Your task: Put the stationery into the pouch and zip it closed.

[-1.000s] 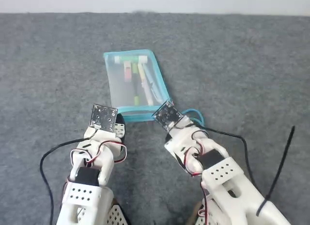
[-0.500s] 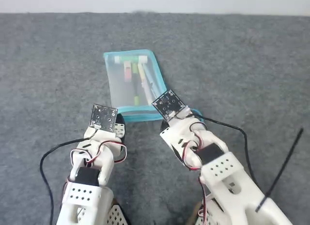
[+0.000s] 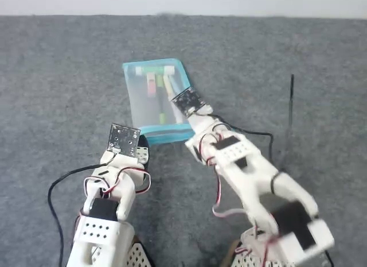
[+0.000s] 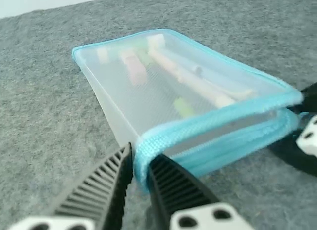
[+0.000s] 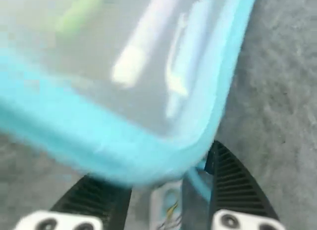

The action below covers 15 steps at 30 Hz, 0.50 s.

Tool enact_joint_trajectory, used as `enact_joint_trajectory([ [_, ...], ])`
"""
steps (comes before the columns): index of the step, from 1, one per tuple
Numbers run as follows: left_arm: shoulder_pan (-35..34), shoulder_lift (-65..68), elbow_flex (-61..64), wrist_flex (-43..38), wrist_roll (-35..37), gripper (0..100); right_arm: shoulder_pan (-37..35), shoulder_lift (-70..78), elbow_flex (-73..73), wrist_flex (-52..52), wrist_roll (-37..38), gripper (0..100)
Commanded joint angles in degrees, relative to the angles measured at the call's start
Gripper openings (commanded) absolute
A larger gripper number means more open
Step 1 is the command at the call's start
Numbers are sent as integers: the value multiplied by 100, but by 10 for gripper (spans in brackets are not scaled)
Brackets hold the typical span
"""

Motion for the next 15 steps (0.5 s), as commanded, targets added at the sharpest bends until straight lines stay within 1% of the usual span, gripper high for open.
enact_joint_trajectory([
  [1,44,-88,-57,-132,-70,12,277,444,-633,-470,-44,199],
  [5,44,-88,-57,-132,-70,12,330,734,-818,-470,-44,195],
  [6,44,-88,-57,-132,-70,12,330,725,-818,-453,-62,178],
  [8,44,-88,-57,-132,-70,12,330,620,-818,-312,-70,102],
  [10,44,-88,-57,-132,-70,12,330,312,-826,189,-53,6],
  [13,44,-88,-66,-132,-70,12,330,-523,-826,1367,-53,31],
  [15,44,-88,-66,-132,-70,12,330,-1191,-809,1921,-88,2],
])
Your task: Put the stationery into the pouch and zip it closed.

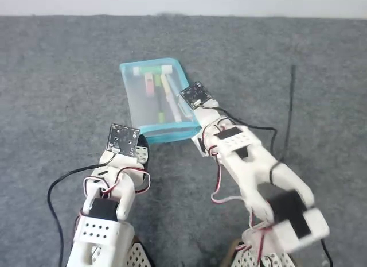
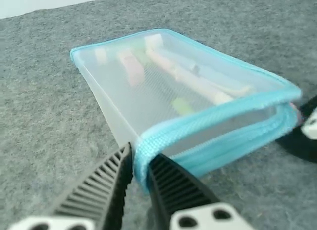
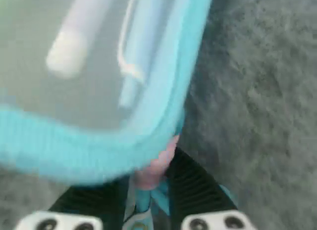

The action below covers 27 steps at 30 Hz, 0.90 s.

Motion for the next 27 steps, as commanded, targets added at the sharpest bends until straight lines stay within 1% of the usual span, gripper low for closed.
enact_joint_trajectory([
  [1,53,-88,-66,-123,-70,12,75,-1499,-325,1095,-88,6],
  [2,53,-88,-75,-123,-88,12,84,-1842,-290,1323,-88,7],
  [5,53,-88,-84,-123,-510,12,22,-2853,-149,1903,-53,6],
  [7,53,-88,-101,-114,-589,12,-92,-3415,-123,2299,-26,6],
  [12,53,-88,-409,475,-545,12,-866,-4382,-149,3116,378,6],
  [15,53,-88,-426,501,-448,11,-1288,-4637,-149,3257,413,6],
  [17,44,-88,-426,510,-431,11,-1666,-4769,-141,3327,677,6],
  [21,44,-79,-435,501,-422,11,-2624,-4760,-114,3424,897,6],
  [27,53,-88,-435,501,-422,11,-3389,-4365,-141,3371,1169,6],
])
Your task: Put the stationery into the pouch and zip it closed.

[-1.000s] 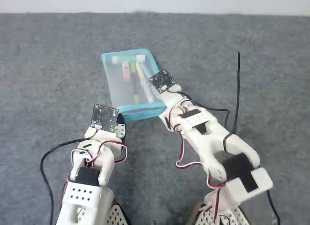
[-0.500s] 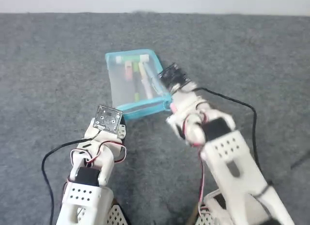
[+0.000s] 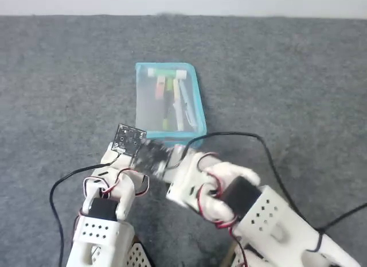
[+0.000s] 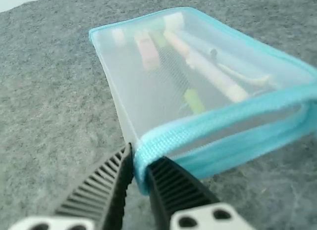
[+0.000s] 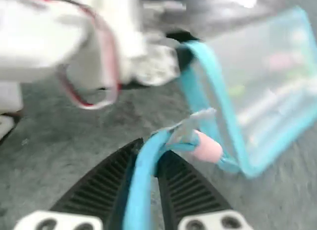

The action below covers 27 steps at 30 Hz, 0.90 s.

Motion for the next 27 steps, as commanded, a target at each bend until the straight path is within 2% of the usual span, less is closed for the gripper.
enact_joint_trajectory([
  [1,53,-88,-338,-18,88,11,-497,154,-149,-40,167,6],
  [6,0,-88,-338,-18,97,11,-884,154,-123,189,255,6],
  [10,-26,-88,-338,-18,97,11,-840,-224,0,585,343,6],
  [12,-132,-88,-347,-79,255,11,-462,-400,35,655,158,6],
  [16,-440,-88,-347,-281,519,11,1156,-233,132,242,-607,6],
  [19,-633,-88,-347,-554,853,12,1930,321,334,-312,-1011,6],
  [23,-686,-88,-356,-765,1046,12,2000,1455,369,-998,-1292,7],
  [27,-677,-88,-347,-765,1020,12,1675,2519,352,-1578,-1793,43],
])
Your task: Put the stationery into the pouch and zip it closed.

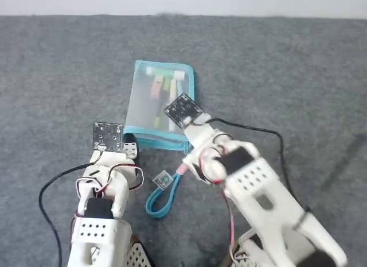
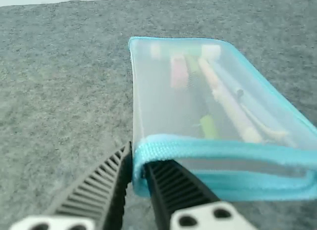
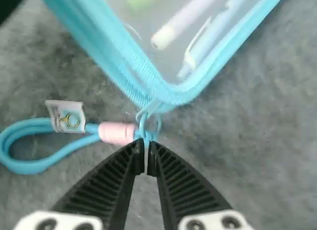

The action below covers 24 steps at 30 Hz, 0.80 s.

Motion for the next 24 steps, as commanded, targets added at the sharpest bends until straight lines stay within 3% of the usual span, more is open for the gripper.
enact_joint_trajectory([
  [1,-62,-88,-356,-246,114,12,-268,778,-35,-532,-580,76],
  [6,-62,-88,-356,-246,105,12,-400,1165,-35,-848,-1785,263],
  [9,-53,-88,-347,-246,105,12,-391,1182,-26,-840,-2136,315],
  [13,-53,-88,-338,-255,105,12,-418,1130,-35,-945,-2453,293],
  [18,-53,-88,-338,-264,105,12,-426,1297,-18,-1560,-3411,217],
  [24,-53,-88,-321,-246,105,12,-382,1824,-26,-1842,-3305,146],
])
